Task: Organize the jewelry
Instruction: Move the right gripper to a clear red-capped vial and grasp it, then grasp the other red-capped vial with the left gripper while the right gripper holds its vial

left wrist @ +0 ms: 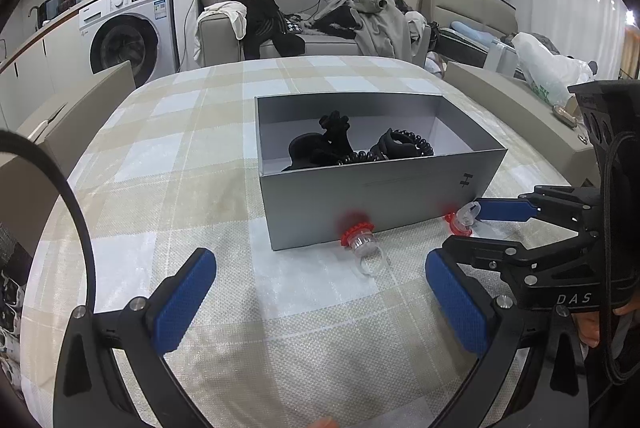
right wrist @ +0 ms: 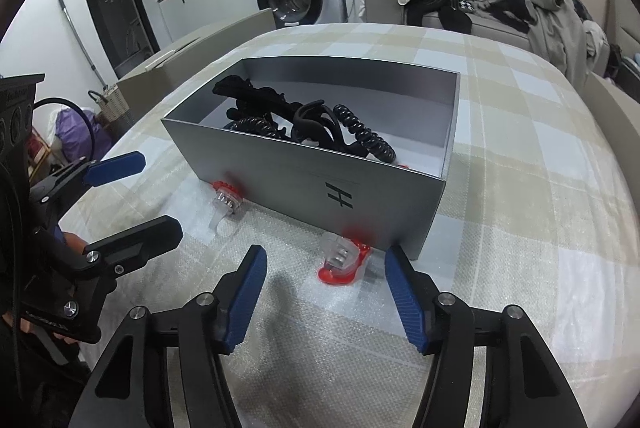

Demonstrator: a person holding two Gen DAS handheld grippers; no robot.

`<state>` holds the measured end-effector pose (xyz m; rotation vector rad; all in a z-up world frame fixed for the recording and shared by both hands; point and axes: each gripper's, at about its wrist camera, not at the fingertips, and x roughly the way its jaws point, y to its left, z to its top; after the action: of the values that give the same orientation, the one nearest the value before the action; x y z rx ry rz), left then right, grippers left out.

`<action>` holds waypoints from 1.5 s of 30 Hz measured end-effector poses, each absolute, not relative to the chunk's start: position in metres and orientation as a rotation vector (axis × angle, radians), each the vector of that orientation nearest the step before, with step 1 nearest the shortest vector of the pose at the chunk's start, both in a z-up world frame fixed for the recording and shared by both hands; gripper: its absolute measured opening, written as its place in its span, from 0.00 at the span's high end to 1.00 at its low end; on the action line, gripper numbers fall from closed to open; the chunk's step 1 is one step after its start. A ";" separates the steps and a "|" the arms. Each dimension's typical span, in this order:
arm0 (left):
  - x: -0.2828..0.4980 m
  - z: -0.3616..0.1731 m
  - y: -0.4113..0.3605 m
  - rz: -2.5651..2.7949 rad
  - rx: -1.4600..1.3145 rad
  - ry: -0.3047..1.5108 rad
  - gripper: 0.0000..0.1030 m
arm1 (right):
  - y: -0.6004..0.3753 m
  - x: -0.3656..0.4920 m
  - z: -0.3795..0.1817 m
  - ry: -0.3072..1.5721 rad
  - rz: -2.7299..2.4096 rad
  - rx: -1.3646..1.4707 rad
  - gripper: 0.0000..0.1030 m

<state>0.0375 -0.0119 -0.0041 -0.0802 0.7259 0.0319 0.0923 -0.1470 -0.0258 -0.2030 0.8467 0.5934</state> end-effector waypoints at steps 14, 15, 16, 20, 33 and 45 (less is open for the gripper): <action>0.038 -0.006 -0.013 0.031 -0.076 0.735 0.01 | -0.143 0.097 -0.027 0.838 0.532 -0.251 0.81; 0.038 -0.006 -0.014 0.031 -0.074 0.735 0.01 | -0.144 0.098 -0.027 0.838 0.533 -0.248 0.82; 0.038 -0.007 -0.014 0.031 -0.073 0.735 0.01 | -0.144 0.098 -0.027 0.838 0.536 -0.245 0.83; 0.038 -0.007 -0.014 0.031 -0.071 0.736 0.01 | -0.146 0.095 -0.023 0.816 0.549 -0.239 0.83; 0.040 -0.007 -0.023 0.029 -0.037 0.759 0.01 | -0.163 0.083 -0.006 0.737 0.611 -0.144 0.83; 0.053 -0.012 -0.037 -0.042 -0.017 0.826 0.38 | -0.169 0.082 -0.001 0.724 0.619 -0.122 0.83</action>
<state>0.0529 -0.0370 -0.0116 -0.0173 0.8264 -0.0423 0.0821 -0.1687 -0.0011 -0.1225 0.7242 0.6192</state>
